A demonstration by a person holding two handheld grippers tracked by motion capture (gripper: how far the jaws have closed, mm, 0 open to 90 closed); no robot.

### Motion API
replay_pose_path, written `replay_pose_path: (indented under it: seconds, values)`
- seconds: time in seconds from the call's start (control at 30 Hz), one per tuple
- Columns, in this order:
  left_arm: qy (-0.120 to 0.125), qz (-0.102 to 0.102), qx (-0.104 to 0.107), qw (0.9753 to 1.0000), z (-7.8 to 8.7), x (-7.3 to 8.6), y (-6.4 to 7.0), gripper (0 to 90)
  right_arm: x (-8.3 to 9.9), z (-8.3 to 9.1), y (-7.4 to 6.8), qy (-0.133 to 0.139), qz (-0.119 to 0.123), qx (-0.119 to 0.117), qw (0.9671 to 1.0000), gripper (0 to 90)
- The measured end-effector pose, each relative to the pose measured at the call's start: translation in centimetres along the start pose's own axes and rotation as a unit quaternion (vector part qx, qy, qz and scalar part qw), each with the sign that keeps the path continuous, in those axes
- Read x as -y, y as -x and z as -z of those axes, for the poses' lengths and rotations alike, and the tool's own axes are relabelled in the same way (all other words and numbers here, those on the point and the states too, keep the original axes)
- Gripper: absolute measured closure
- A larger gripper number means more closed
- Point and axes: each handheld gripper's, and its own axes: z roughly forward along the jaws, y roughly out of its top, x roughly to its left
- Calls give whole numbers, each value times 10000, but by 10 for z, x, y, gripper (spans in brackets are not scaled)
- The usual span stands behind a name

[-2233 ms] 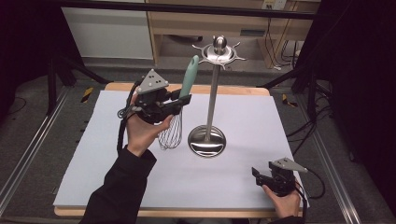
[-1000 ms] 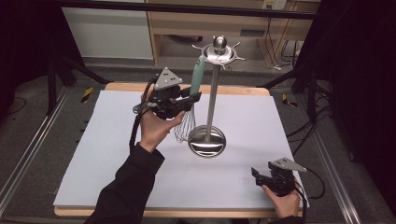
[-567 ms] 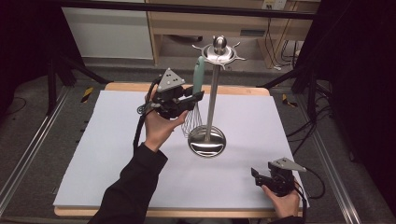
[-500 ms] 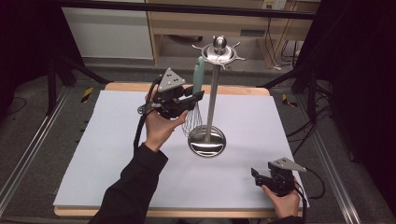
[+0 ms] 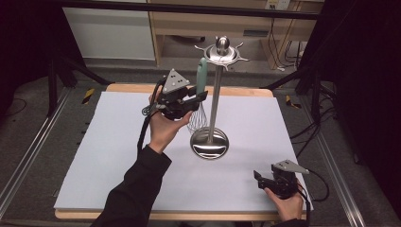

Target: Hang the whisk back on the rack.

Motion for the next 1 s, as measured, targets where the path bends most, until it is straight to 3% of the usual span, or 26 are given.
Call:
replay_pose_path:
  seconds: [0.07,0.33,0.43,0.57,0.8,1.0]
  values:
    - [-22,176,84,9998,0,2,0,656,0,0,0,2,0,0,10000,255]
    - [41,245,161,9996,9,9,-4,536,0,0,1,-9,-1,13,10000,252]
    - [-36,329,230,9992,15,13,-5,480,0,0,1,-9,-6,10,10000,251]
    - [-132,268,191,9994,23,18,-8,418,1,0,2,-18,-37,30,10000,247]
    - [-184,288,195,9992,39,40,-12,342,2,0,3,-36,-76,-6,10000,241]
    - [-405,339,118,9985,54,65,-17,321,3,1,4,-48,-83,21,10000,235]
